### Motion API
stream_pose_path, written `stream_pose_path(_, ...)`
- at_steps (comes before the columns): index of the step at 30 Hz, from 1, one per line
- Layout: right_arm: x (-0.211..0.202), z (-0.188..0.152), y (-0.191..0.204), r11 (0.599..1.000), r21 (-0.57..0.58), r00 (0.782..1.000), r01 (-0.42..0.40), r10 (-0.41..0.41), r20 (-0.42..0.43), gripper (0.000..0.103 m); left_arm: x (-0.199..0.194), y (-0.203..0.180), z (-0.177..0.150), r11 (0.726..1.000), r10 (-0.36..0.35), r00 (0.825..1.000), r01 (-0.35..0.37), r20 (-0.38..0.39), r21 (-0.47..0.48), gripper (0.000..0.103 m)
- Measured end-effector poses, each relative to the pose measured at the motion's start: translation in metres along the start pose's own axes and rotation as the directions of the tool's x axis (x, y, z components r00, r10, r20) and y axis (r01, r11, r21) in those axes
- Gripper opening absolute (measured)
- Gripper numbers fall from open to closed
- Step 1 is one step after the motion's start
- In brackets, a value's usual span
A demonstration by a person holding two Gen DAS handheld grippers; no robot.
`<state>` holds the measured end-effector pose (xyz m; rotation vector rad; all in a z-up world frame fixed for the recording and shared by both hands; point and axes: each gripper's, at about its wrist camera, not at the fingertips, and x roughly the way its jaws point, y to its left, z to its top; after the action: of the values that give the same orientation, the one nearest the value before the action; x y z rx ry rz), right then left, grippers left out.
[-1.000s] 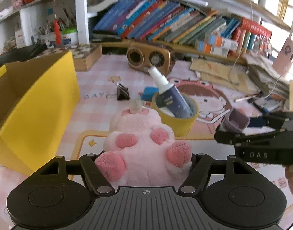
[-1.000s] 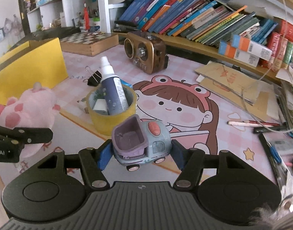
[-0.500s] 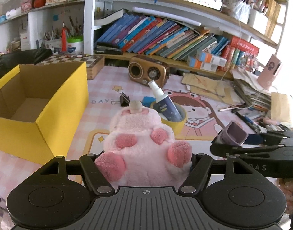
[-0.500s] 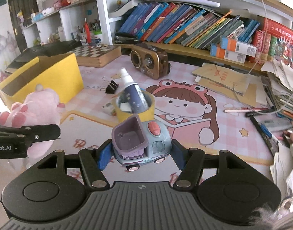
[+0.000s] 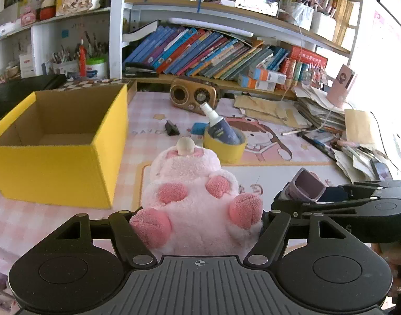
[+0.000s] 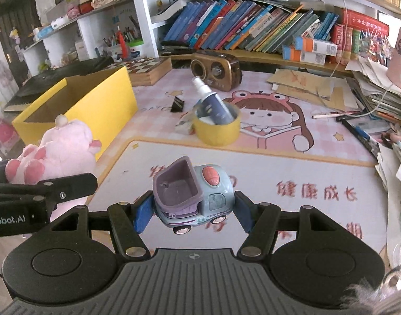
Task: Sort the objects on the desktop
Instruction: 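Lift the toy car with the right gripper while the left gripper lifts the plush pig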
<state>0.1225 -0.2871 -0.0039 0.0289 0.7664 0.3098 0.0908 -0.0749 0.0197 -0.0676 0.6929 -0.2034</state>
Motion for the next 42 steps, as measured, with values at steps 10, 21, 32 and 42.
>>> stream_pose_path(10,-0.018,-0.028,0.059,1.000,0.010,1.000,0.021,-0.021,-0.002,0.062,-0.037,0.035,-0.025,0.999,-0.039,0.999,0.039,-0.002,0.017,0.071)
stream_pose_path(21,-0.029,-0.053,0.117,1.000,0.002,1.000,0.009,-0.009,-0.004,0.062,-0.070,0.072,-0.052,0.999,-0.035,0.999,0.035,-0.008,0.004,0.071)
stream_pose_path(32,-0.032,-0.060,0.160,0.998,-0.060,0.999,-0.034,0.033,-0.011,0.062,-0.098,0.100,-0.068,0.999,0.005,1.000,-0.004,0.023,-0.039,0.071)
stream_pose_path(42,-0.031,-0.058,0.188,0.992,-0.110,0.998,-0.066,0.065,-0.014,0.062,-0.115,0.120,-0.076,0.996,0.041,0.998,-0.037,0.045,-0.082,0.071)
